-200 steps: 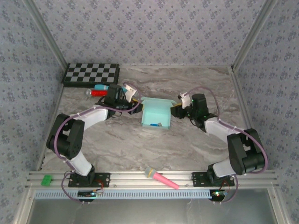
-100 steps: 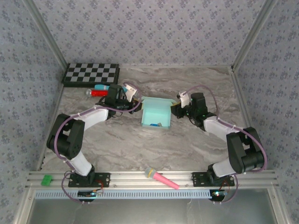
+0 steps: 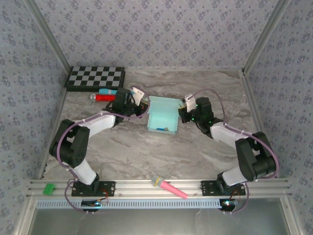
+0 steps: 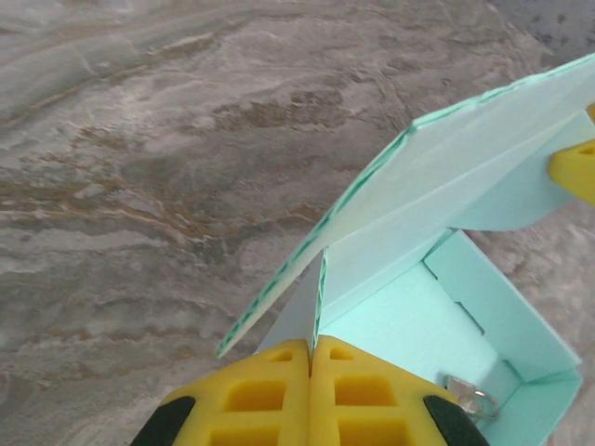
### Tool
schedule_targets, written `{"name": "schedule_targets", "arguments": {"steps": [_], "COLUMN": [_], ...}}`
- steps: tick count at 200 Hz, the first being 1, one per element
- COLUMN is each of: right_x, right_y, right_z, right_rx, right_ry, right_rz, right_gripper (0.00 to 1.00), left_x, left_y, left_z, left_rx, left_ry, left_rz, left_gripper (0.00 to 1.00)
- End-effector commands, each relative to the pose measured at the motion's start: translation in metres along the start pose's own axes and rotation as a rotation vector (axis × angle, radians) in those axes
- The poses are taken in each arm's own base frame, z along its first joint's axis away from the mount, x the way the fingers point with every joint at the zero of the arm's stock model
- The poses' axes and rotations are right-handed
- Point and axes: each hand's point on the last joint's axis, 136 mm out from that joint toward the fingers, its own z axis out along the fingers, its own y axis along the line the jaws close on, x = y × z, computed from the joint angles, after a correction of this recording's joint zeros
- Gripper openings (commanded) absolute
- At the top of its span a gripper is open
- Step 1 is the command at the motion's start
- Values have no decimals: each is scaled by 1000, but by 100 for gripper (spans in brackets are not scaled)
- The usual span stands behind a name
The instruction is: Fold the paper box
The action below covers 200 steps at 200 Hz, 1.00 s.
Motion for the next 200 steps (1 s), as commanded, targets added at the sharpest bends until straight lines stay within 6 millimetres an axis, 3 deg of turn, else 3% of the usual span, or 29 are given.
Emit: {"name": "schedule_targets", "arguments": {"steps": [1, 78, 200], "right_x": [-20, -46, -45], "right_y": [-11, -20, -14], "right_z": [5, 32, 44], "right_rx": [115, 296, 511], "right_ry": [-91, -190, -295], "right_rz": [-54, -74, 2], "right_gripper": [8, 14, 13], "left_x": [-26, -35, -32], "left_y": [2, 7, 11], "left_z": [-7, -2, 5], "left_rx": [-71, -204, -279], "left_ry": [-95, -186, -246], "left_rz": [11, -18, -71], "left_gripper": [0, 0, 0]}}
